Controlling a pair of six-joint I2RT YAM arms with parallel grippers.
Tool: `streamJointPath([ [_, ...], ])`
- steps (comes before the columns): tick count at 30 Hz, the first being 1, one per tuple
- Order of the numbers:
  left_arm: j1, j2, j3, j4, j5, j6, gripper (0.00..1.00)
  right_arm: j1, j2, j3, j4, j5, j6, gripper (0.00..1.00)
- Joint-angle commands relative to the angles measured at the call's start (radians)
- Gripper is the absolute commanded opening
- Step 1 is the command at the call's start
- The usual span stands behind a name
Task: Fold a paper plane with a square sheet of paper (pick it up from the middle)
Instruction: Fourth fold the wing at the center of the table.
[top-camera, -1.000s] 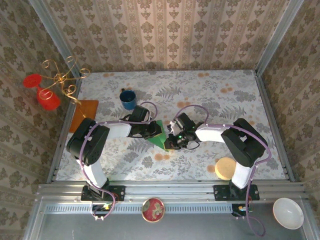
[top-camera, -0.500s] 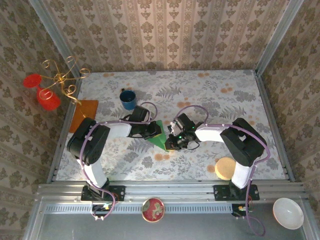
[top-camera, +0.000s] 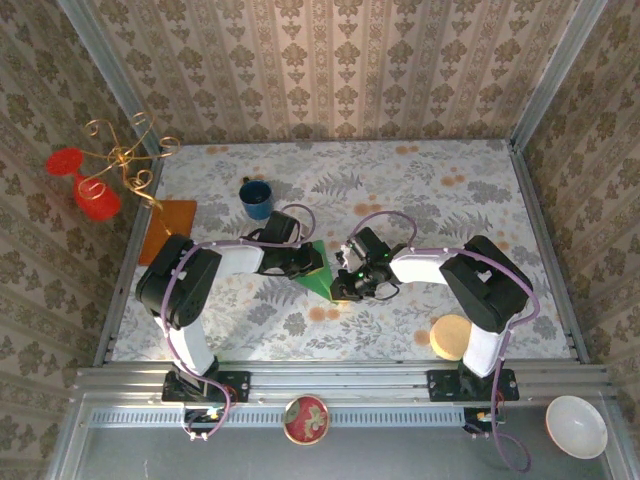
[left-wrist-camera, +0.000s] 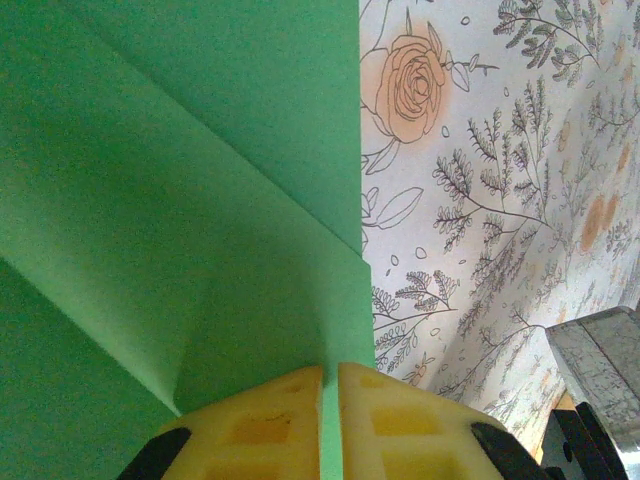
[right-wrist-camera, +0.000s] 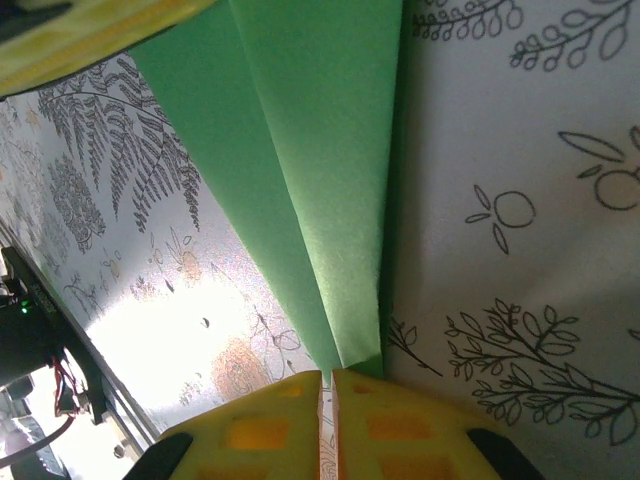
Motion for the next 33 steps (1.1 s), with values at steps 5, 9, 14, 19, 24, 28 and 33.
streamJointPath([
  [5, 0.011, 0.018, 0.022, -0.018, 0.002, 0.014, 0.13, 0.002, -0.068, 0.005, 0.047, -0.012, 0.026, 0.19],
  [9, 0.010, 0.015, 0.024, -0.018, 0.001, 0.014, 0.13, 0.002, -0.100, 0.017, 0.062, 0.033, 0.029, 0.20],
  [14, 0.010, 0.018, 0.025, -0.017, 0.007, 0.014, 0.13, 0.004, -0.041, 0.049, 0.035, 0.049, 0.019, 0.16],
  [19, 0.010, 0.016, 0.025, -0.018, 0.009, 0.014, 0.13, 0.007, -0.006, 0.068, 0.018, 0.042, 0.016, 0.13],
  [24, 0.010, 0.016, 0.025, -0.019, 0.010, 0.014, 0.13, 0.008, 0.008, 0.062, -0.004, 0.042, 0.006, 0.13],
  [28, 0.010, 0.018, 0.027, -0.018, 0.010, 0.013, 0.13, 0.008, 0.019, 0.058, -0.023, 0.051, 0.001, 0.12],
  [33, 0.010, 0.019, 0.030, -0.020, 0.010, 0.014, 0.13, 0.008, 0.029, 0.051, -0.040, 0.062, 0.001, 0.11],
])
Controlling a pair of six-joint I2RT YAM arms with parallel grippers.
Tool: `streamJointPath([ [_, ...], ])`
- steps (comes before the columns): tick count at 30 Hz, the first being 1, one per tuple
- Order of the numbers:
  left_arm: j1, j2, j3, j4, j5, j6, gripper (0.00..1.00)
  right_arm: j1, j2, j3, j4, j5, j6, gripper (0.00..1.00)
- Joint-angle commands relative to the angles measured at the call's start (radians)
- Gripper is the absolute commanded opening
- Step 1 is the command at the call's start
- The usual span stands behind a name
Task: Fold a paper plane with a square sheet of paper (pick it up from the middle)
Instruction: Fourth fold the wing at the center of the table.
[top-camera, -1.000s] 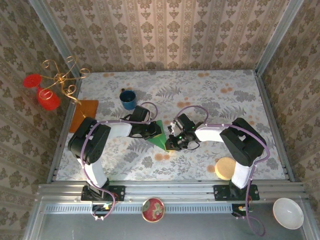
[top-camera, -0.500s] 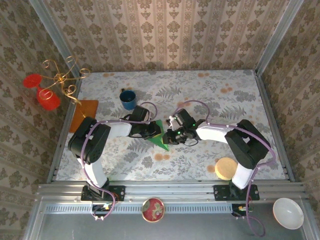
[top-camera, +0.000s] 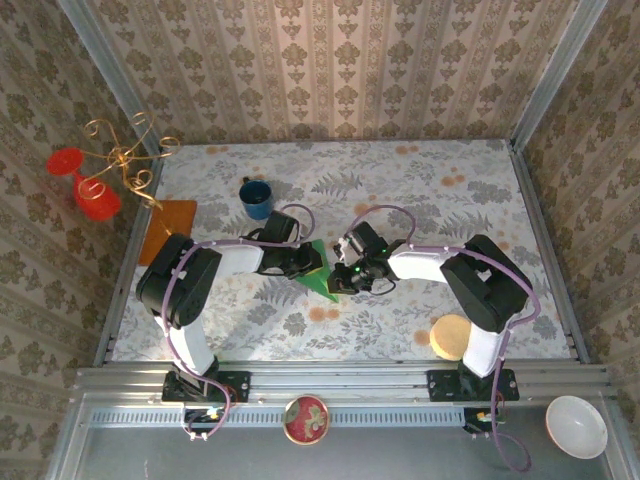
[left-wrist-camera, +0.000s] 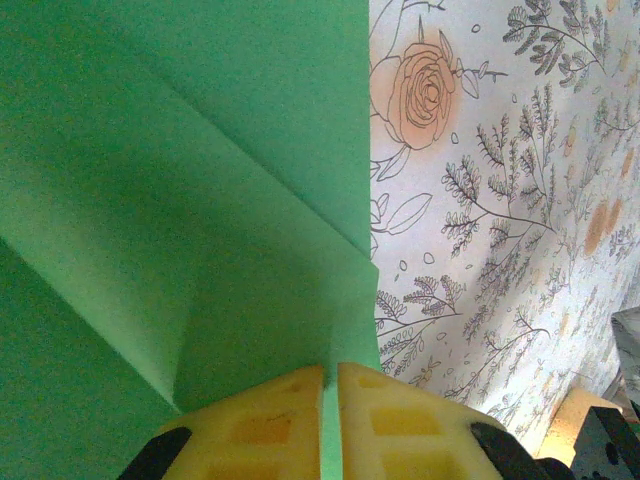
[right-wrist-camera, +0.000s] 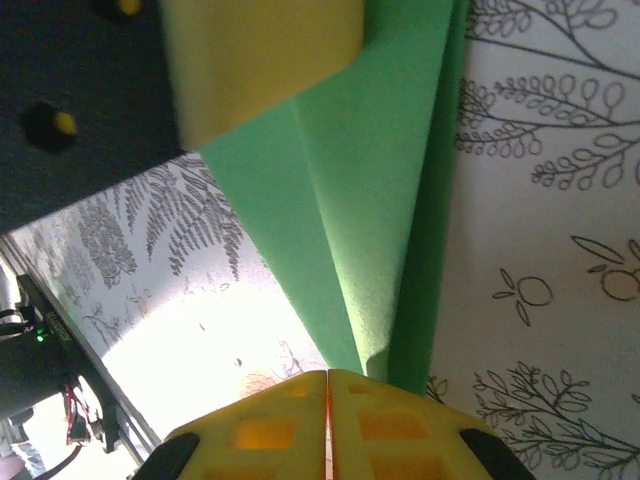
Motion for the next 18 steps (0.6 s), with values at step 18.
streamJointPath([
  [18, 0.009, 0.018, 0.036, -0.030, 0.006, 0.026, 0.13, 0.007, 0.054, -0.005, -0.107, 0.070, -0.030, 0.09],
])
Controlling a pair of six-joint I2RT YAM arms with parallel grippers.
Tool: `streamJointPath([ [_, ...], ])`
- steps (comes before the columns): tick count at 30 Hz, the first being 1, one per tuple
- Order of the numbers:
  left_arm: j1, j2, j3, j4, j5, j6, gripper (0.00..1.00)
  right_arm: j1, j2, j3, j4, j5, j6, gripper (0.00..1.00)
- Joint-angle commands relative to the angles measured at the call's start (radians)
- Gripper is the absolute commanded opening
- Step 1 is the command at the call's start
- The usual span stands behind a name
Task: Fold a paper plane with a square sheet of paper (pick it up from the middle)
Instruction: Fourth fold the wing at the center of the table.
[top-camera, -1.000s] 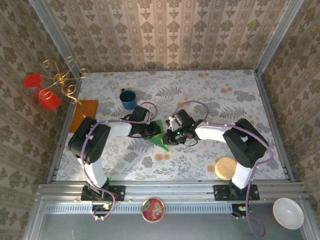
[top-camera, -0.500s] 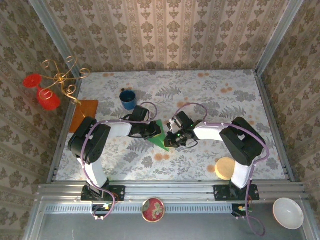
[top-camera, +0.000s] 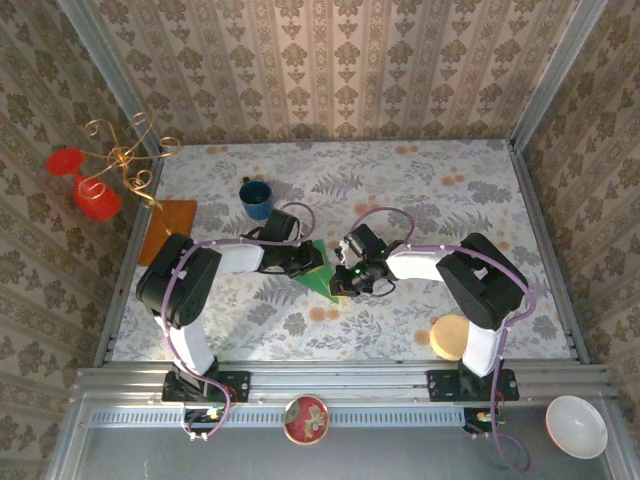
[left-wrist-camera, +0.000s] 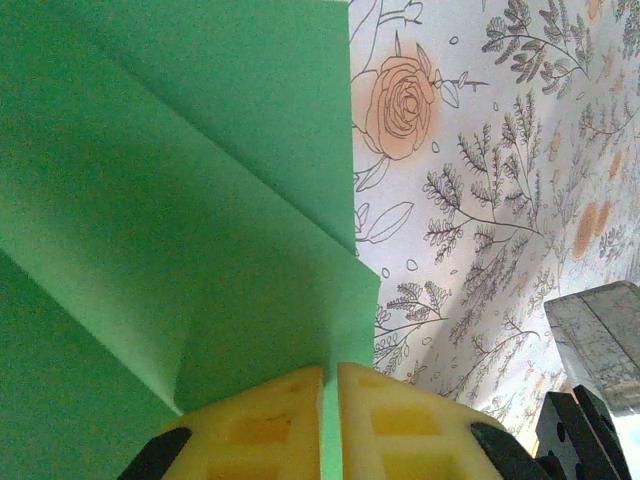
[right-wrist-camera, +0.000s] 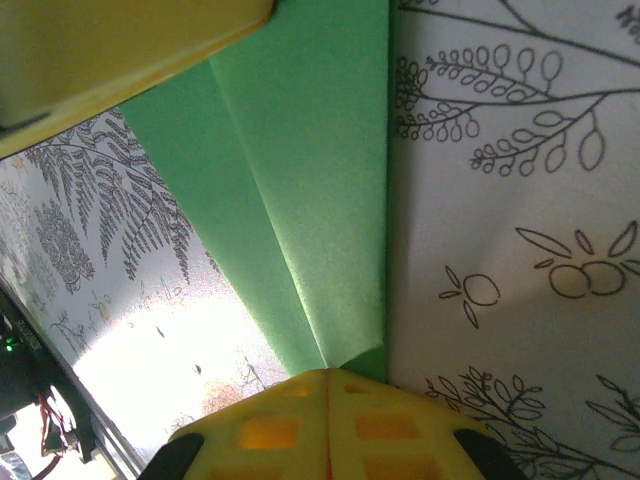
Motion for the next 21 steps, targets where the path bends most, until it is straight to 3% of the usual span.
streamJointPath([
  [1, 0.010, 0.017, 0.023, -0.026, 0.002, 0.026, 0.13, 0.007, 0.032, -0.006, -0.096, 0.050, -0.028, 0.09],
  [21, 0.029, 0.032, 0.029, -0.041, -0.003, 0.045, 0.13, 0.007, 0.035, -0.005, -0.126, 0.052, -0.043, 0.08],
])
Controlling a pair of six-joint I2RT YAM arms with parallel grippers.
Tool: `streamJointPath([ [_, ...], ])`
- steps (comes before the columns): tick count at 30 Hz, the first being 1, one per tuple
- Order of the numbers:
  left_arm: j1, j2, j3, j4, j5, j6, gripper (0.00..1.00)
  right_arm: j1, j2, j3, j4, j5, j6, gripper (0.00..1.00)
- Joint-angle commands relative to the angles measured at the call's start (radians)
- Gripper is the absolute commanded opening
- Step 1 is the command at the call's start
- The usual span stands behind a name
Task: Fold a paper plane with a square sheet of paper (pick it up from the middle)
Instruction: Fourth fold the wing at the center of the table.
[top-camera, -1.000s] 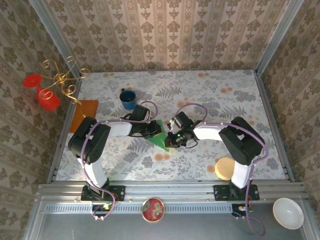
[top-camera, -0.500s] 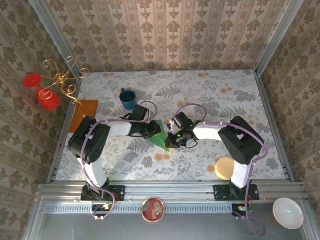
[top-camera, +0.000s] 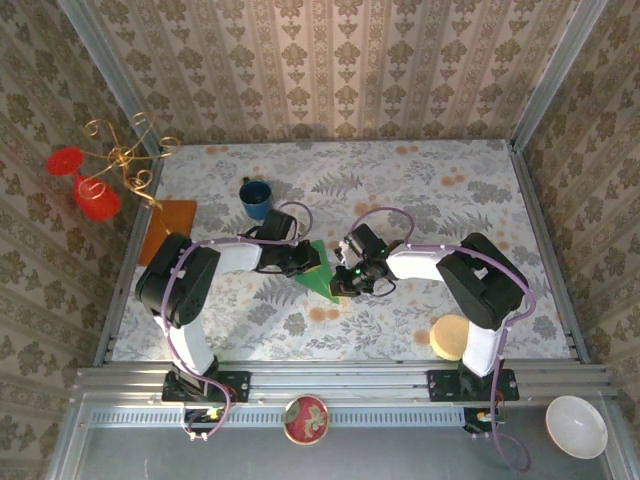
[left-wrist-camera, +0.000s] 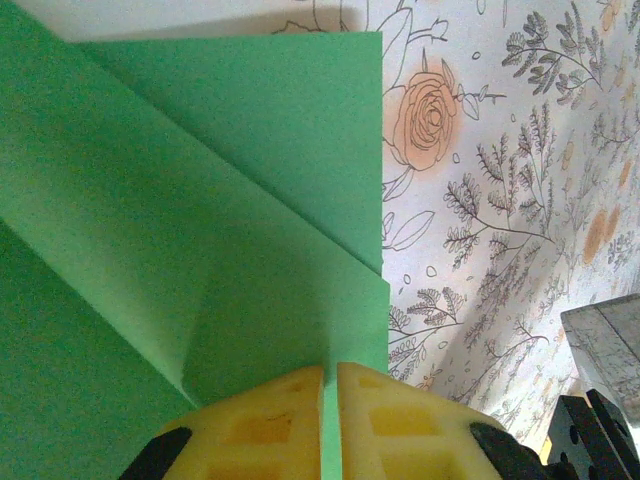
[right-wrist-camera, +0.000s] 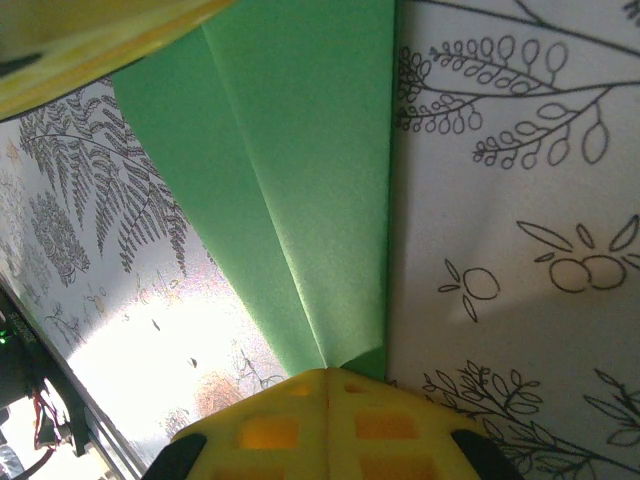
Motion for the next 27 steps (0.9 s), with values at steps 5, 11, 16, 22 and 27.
streamJointPath([
  [5, 0.011, 0.040, 0.024, -0.033, -0.013, 0.021, 0.13, 0.007, 0.034, -0.011, -0.118, 0.053, -0.022, 0.08],
  [11, 0.012, 0.049, 0.026, -0.077, -0.049, 0.020, 0.12, 0.006, 0.027, -0.017, -0.107, 0.039, -0.025, 0.07],
  [16, 0.009, 0.066, 0.024, -0.082, -0.048, 0.015, 0.12, 0.007, -0.048, 0.021, -0.009, -0.014, 0.002, 0.09],
  [22, 0.008, 0.080, 0.032, -0.084, -0.045, 0.013, 0.12, 0.016, 0.025, 0.121, -0.039, 0.015, -0.002, 0.07],
  [27, 0.005, 0.094, 0.035, -0.094, -0.041, 0.012, 0.12, 0.023, 0.057, 0.152, -0.055, 0.042, -0.013, 0.05],
])
